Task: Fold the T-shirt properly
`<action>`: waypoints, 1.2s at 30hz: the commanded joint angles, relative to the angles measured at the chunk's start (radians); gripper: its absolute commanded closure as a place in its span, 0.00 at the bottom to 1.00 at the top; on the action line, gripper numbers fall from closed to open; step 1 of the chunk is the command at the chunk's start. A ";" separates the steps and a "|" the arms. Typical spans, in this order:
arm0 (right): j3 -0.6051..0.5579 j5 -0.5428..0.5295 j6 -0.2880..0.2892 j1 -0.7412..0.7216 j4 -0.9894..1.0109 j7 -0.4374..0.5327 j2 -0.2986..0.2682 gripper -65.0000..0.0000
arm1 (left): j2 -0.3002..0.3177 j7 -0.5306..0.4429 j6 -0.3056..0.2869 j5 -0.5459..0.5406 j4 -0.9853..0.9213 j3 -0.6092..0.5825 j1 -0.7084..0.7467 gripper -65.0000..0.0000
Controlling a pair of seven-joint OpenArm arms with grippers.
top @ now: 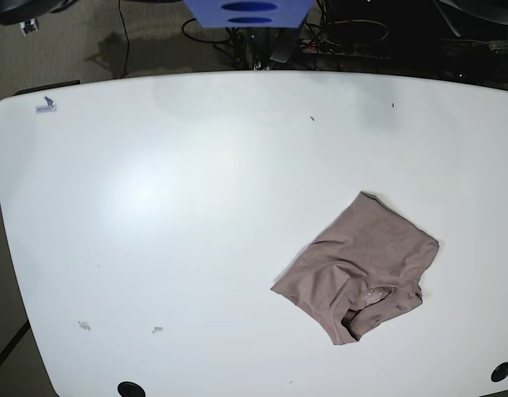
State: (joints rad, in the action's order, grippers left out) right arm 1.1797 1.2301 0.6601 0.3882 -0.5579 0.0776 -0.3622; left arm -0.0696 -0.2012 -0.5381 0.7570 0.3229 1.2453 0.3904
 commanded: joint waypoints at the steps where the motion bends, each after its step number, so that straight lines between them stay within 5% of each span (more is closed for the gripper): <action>1: -0.013 0.009 -0.052 0.012 0.049 0.017 -0.025 1.00 | 0.044 -0.014 0.068 0.043 -0.109 0.001 0.003 1.00; 10: -0.053 0.109 -0.198 -0.084 0.230 0.061 -0.025 1.00 | 0.118 -0.071 0.247 0.152 -0.316 0.000 -0.015 1.00; 20: -0.054 0.178 -0.211 -0.180 0.347 0.064 -0.016 1.00 | 0.107 -0.077 0.404 0.306 -0.323 0.001 -0.057 1.00; 29: -0.054 0.181 -0.213 -0.231 0.356 0.063 0.108 1.00 | 0.063 -0.077 0.533 0.401 -0.323 0.001 -0.120 0.99; 36: -0.056 0.207 -0.245 -0.251 0.356 0.060 0.162 1.00 | 0.037 -0.076 0.573 0.434 -0.323 0.001 -0.167 0.99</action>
State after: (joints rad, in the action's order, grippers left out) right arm 1.1210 1.4208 0.4503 0.1329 -0.1905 0.1478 -0.1822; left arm -0.0273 -0.2768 0.0162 1.1839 -0.0002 1.2461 0.2295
